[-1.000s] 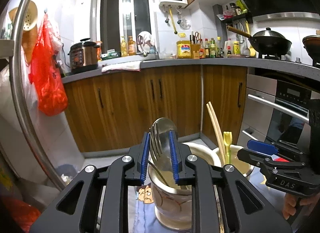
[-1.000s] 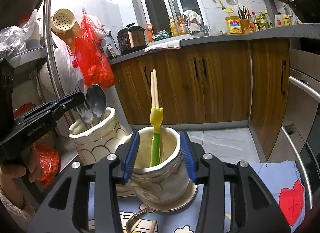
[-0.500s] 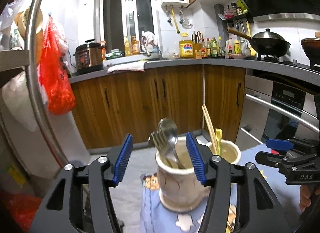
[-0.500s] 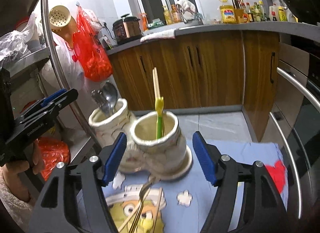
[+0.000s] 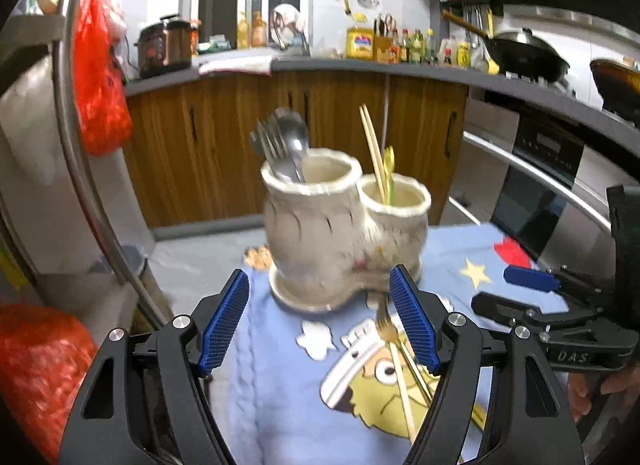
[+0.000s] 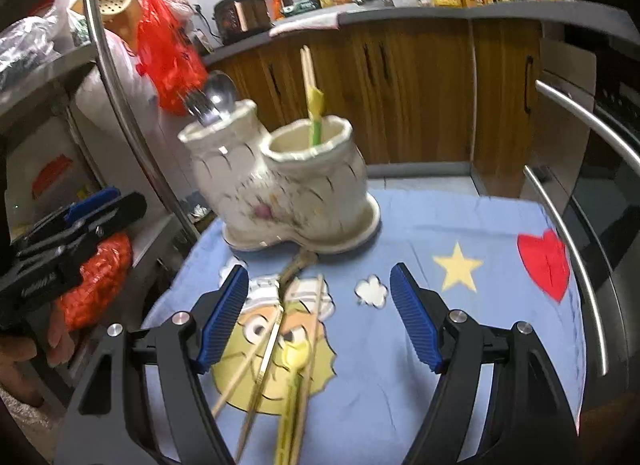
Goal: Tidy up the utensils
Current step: 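Move both tools back down to the remaining utensils on the cloth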
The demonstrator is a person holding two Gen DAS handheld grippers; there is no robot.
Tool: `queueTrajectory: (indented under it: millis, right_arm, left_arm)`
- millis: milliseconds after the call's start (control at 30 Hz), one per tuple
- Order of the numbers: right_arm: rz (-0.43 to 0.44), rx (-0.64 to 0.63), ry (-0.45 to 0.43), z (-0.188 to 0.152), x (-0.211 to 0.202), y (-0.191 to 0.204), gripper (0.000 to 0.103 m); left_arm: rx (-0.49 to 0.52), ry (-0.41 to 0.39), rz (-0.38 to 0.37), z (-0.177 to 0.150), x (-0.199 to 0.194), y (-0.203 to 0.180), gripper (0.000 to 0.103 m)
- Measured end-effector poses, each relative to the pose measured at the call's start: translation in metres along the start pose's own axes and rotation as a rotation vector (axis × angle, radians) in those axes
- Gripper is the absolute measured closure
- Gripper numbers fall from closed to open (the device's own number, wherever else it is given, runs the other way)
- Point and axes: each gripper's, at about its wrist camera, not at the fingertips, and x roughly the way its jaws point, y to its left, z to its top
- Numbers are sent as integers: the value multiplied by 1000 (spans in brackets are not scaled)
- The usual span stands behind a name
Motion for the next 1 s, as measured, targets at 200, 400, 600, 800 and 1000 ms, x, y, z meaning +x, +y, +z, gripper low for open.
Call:
queueTrajectory:
  millis: [200, 400, 600, 800, 1000]
  right_arm:
    - [-2, 12, 45, -15, 14, -14, 37]
    - [31, -21, 105, -23, 22, -13, 52]
    - [65, -133, 195, -37, 19, 10, 73]
    - [56, -236, 275, -54, 23, 35, 78]
    - [35, -295, 286, -61, 26, 48, 82]
  left_arm:
    - [20, 59, 0, -18, 25, -9, 29]
    - [31, 88, -20, -27, 41, -11, 29]
    - [37, 123, -42, -33, 51, -10, 29]
    - [41, 135, -52, -36, 53, -10, 29]
    - [48, 137, -61, -36, 53, -14, 29]
